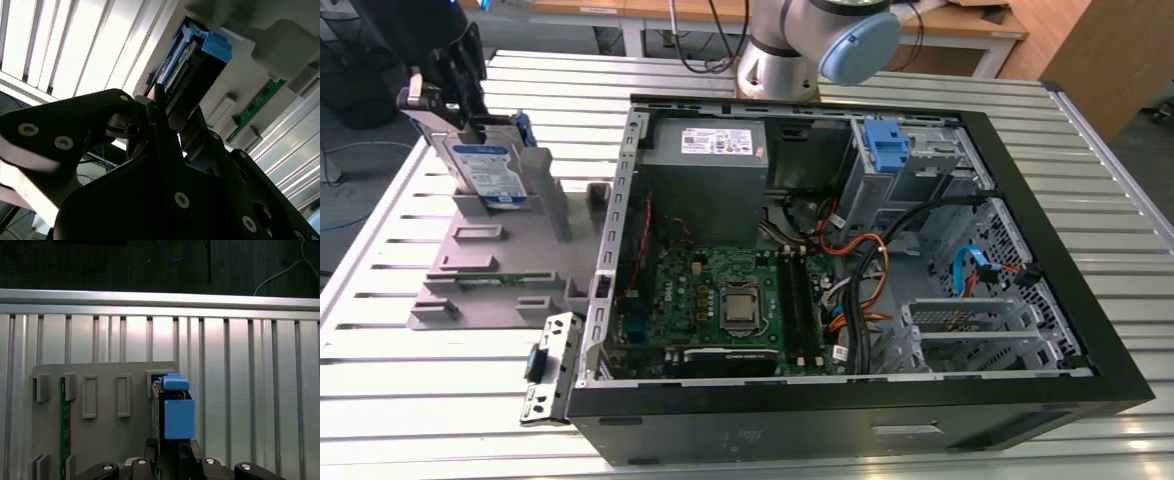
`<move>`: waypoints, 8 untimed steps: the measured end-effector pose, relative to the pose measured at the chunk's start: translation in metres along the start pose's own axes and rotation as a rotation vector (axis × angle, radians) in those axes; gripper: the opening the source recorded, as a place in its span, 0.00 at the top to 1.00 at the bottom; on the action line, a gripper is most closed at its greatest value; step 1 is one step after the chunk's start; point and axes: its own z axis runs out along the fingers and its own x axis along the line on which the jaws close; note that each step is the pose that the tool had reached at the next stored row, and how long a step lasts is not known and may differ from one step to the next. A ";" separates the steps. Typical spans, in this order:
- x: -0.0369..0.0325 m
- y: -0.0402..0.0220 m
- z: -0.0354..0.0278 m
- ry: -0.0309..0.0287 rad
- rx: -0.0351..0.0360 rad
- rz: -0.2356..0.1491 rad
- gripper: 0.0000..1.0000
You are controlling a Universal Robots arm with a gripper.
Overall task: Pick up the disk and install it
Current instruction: 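Pick up the disk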
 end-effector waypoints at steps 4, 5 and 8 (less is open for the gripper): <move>0.0001 0.0000 -0.0003 0.0025 -0.0001 0.000 0.64; 0.0005 0.0000 -0.0004 0.0048 -0.0003 0.000 0.64; 0.0027 0.0000 -0.0005 0.0085 -0.0001 0.001 0.64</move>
